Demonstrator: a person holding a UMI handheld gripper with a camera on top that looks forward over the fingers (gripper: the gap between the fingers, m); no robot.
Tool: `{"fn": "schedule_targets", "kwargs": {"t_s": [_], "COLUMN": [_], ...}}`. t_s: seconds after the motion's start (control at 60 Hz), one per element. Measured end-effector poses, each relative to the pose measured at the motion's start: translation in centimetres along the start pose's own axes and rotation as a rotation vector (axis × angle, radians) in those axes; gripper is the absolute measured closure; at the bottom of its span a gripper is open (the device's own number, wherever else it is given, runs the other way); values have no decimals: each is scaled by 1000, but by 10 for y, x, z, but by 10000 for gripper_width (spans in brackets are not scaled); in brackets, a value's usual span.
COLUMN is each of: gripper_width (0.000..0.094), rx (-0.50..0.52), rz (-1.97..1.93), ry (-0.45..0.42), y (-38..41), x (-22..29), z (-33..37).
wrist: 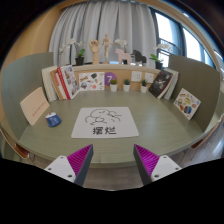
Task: Arrange mouse
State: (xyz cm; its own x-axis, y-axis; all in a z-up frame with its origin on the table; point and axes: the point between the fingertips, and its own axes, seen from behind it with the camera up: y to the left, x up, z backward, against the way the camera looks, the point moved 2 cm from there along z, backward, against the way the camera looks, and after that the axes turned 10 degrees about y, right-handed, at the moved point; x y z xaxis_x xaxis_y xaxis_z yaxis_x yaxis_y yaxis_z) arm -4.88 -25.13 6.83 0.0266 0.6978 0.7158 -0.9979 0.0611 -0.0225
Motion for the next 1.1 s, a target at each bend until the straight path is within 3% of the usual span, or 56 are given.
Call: {"fn": "schedule_targets", "kwargs": {"t_s": [0.217,0.433,0.667,0.917,0.967,1.1], "gripper_width": [118,120,121,140,178,401], "rx": [144,195,156,86,88,107], "rz": [98,169,190,159,139,83], "ry": [64,117,140,157,175,200], "y": [150,250,290,283,281,281], "x": [9,35,74,113,115,118], "z": [-51,-106,-160,-201,-207,-213]}}
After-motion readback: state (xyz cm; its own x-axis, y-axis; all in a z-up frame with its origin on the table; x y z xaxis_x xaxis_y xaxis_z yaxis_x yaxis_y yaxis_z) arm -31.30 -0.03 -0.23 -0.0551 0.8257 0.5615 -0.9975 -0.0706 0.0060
